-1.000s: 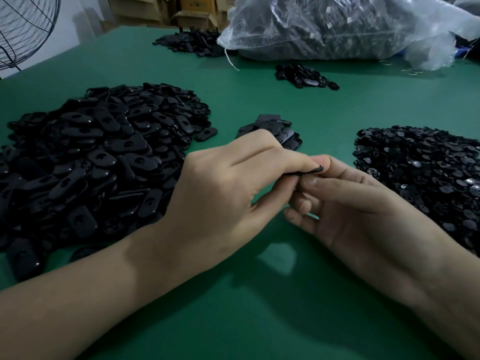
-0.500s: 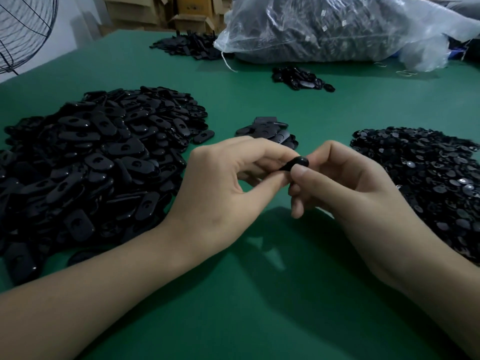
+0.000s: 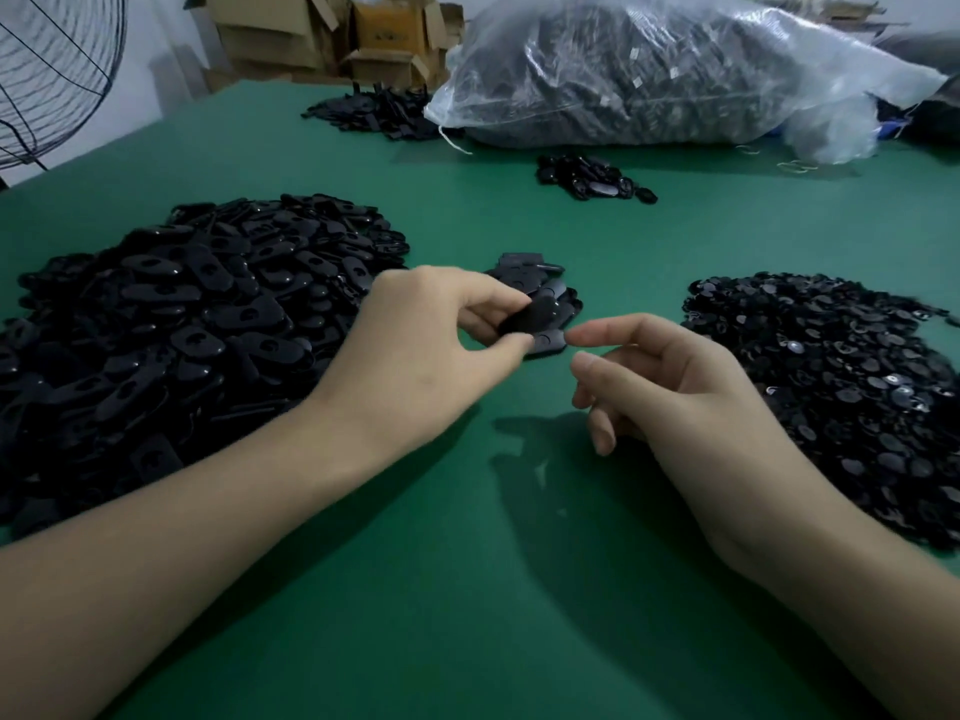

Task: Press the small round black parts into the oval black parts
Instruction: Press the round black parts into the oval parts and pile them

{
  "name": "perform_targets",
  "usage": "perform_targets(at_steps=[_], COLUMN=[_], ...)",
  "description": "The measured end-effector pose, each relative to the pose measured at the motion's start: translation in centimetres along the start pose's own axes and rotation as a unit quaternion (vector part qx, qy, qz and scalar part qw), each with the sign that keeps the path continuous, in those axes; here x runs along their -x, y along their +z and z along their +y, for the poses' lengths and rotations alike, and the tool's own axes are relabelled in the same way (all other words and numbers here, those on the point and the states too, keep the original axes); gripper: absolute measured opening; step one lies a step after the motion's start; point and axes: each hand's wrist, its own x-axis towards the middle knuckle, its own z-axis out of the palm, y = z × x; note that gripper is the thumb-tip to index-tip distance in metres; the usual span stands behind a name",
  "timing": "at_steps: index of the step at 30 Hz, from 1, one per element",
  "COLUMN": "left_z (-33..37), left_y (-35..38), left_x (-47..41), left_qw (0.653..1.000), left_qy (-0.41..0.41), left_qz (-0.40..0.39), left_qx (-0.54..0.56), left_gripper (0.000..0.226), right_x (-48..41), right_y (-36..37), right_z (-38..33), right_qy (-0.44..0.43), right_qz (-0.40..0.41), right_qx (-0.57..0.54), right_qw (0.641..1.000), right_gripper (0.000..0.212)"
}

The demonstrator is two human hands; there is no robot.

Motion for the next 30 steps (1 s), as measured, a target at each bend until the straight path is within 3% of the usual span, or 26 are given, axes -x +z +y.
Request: perform_targets(at_steps=[4, 14, 17, 21, 24, 30], left_z=[-1.0, -3.2, -4.6, -5.1, -5.1, -5.8], left_y=[-0.3, -0.2, -2.2, -2.5, -2.4, -2.9], left_x=[-3.4, -7.2, -7.4, -6.4, -6.3, -6.0], left_qw=[0.995, 0.982, 0.948, 0.899, 0.905, 0.934], left_qy=[-0.019, -0.062, -0.099, -0.134, -0.147, -0.161], left_qz=[0.004, -0.042, -0.073, -0.126, -0.119, -0.1], left_qx=[-0.093, -0.172, -0.295, -0.397, -0.381, -0.303], left_gripper=[0.024, 0.034, 0.024, 0.031, 0.02, 0.02], right_x=[0.0, -0.2, -0.2, -0.1, -0.2, -0.4], right_y=[0.0, -0.4, -0.4, -0.3, -0.4, -0.7], right_z=[0.4, 0.6, 0.5, 0.5, 0.5, 0.4], right_qy=[-0.013, -0.011, -0.02, -0.031, -0.036, -0.035], right_qz=[-0.008, -0.019, -0.021, -0.019, -0.019, -0.004], right_qx=[0.022, 0.02, 0.036, 0.051, 0.059, 0.061], right_qw=[1.0, 1.0, 0.999, 0.998, 0.997, 0.998], right_gripper=[0.006, 0.005, 0.006, 0.006, 0.007, 0.006])
